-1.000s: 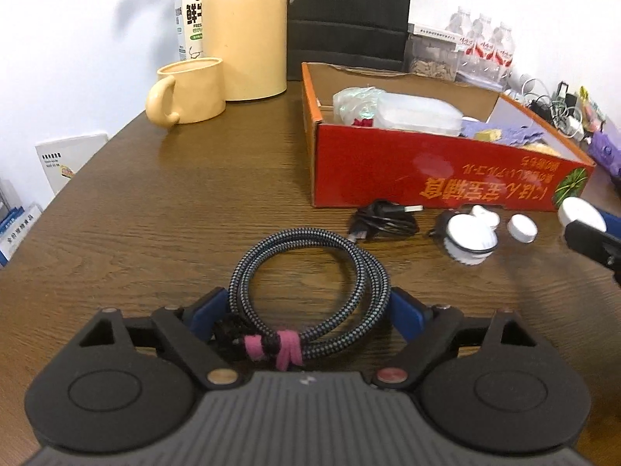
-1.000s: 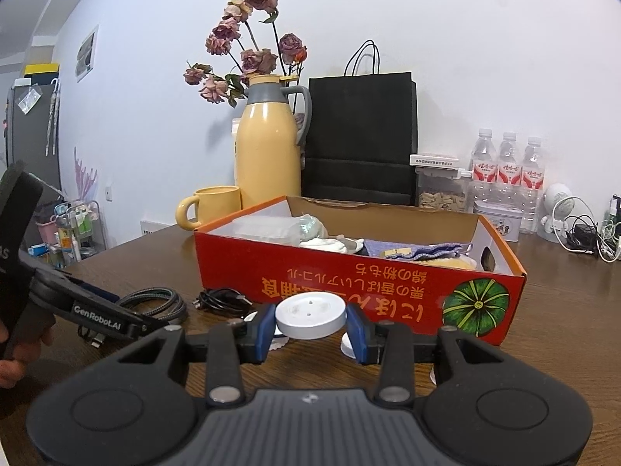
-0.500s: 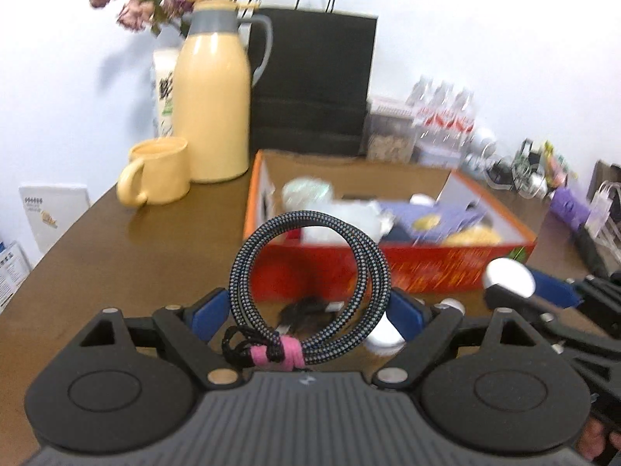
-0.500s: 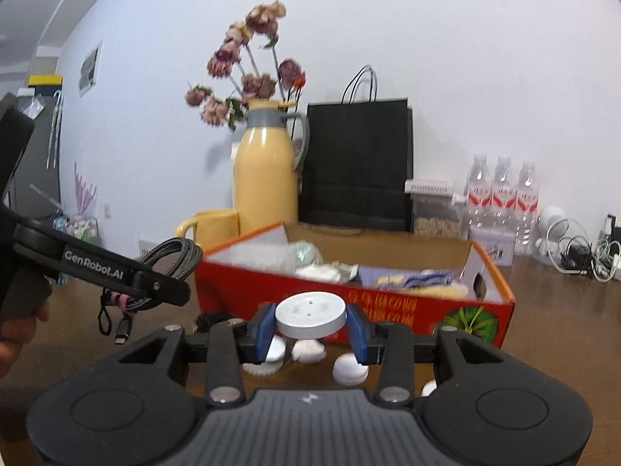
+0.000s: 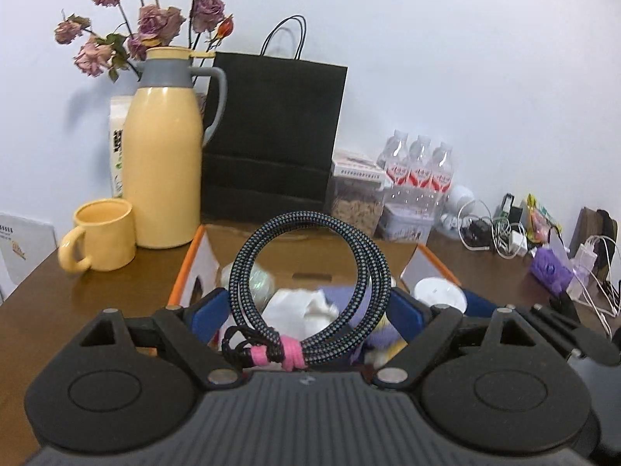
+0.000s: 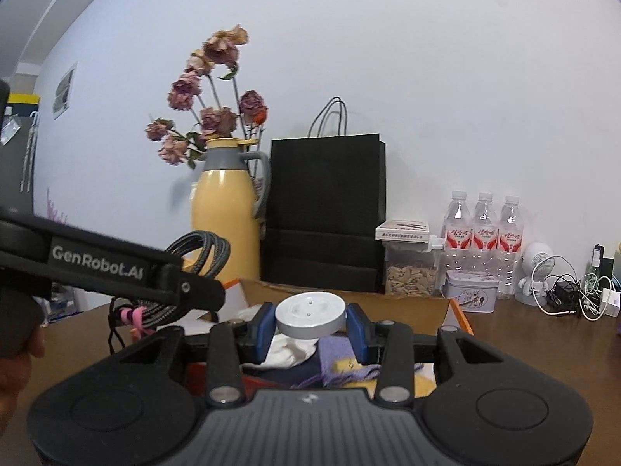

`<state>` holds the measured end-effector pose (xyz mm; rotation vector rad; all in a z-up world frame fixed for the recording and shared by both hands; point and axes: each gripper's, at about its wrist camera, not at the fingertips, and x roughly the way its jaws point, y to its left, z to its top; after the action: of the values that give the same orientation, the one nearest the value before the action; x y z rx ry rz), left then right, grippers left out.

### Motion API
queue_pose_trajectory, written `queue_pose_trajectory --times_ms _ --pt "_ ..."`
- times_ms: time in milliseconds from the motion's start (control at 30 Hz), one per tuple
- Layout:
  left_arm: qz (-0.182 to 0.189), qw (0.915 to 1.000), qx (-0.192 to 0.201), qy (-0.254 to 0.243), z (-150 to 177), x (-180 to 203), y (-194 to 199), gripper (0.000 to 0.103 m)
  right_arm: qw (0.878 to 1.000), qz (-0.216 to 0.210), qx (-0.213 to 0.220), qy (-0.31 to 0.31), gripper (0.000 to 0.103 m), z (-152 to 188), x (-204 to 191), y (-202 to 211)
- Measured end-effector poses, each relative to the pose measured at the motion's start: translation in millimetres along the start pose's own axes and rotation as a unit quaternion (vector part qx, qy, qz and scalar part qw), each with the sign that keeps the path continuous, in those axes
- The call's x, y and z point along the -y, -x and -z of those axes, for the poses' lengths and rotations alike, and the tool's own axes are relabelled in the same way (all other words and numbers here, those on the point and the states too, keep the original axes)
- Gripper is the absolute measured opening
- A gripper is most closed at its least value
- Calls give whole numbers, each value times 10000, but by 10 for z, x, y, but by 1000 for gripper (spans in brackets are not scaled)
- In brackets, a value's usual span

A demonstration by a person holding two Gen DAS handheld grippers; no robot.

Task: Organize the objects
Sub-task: 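Lower the cable and puck into the box and open both tools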

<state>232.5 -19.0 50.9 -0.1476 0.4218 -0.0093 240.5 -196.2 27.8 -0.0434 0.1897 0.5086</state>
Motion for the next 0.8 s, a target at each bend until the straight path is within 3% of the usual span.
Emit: queue_pose_trajectory --times_ms 433,800 --pt "-91 9999 105 63 -154 87 -652 88 9992 402 -65 -55 39 -88 346 -644" --pt "-263 9994 -201 -64 -99 -21 -1050 88 9980 427 -444 -110 38 56 434 -978"
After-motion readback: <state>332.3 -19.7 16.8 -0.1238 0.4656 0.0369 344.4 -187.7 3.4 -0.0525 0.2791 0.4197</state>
